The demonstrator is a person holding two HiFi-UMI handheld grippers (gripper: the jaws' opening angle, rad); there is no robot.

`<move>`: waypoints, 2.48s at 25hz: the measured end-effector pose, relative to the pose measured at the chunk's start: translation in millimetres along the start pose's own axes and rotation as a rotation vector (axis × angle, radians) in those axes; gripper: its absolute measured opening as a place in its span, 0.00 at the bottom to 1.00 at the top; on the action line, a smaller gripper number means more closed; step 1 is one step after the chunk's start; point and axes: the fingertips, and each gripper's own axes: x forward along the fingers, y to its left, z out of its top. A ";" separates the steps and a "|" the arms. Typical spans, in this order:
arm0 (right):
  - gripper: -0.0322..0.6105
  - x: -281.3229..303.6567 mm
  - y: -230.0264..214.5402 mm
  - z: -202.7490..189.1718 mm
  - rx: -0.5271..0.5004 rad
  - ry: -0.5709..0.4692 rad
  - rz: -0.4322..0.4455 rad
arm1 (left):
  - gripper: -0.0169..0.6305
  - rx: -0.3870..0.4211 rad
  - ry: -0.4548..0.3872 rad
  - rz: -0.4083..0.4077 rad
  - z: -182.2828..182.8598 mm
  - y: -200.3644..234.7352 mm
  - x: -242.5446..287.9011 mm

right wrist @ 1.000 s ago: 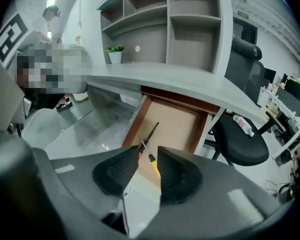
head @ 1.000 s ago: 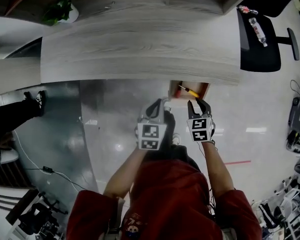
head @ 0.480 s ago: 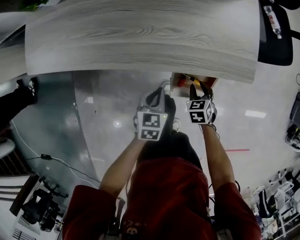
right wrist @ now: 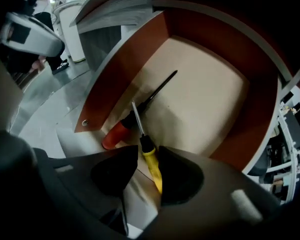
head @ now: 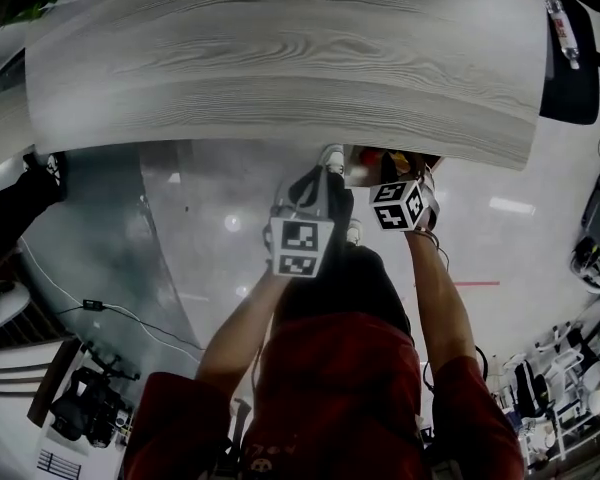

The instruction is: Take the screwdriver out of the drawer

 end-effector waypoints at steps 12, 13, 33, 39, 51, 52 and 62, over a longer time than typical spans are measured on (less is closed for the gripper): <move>0.18 4.8 -5.6 0.6 -0.080 0.025 -0.040 | 0.02 0.027 0.001 -0.018 1.7 9.6 7.3; 0.17 2.8 -4.6 0.5 -0.092 0.025 -0.035 | 0.02 0.033 0.005 -0.026 0.4 6.5 6.2; 0.16 -96.6 13.7 15.3 -0.040 -0.078 -0.013 | 0.02 0.107 -0.063 -0.029 36.7 -25.9 -47.3; 0.16 -136.0 10.6 11.9 0.025 -0.114 -0.017 | 0.02 0.108 -0.079 -0.013 45.3 -38.8 -73.2; 0.16 -203.7 -5.4 -6.7 0.227 -0.221 0.042 | 0.02 0.082 -0.128 0.039 57.7 -83.1 -120.6; 0.16 -210.5 -5.9 -10.9 0.236 -0.226 0.051 | 0.02 0.077 -0.132 0.044 58.1 -89.0 -126.0; 0.16 -259.1 -19.5 -55.3 0.370 -0.272 0.125 | 0.02 0.087 -0.185 0.085 44.7 -150.5 -158.4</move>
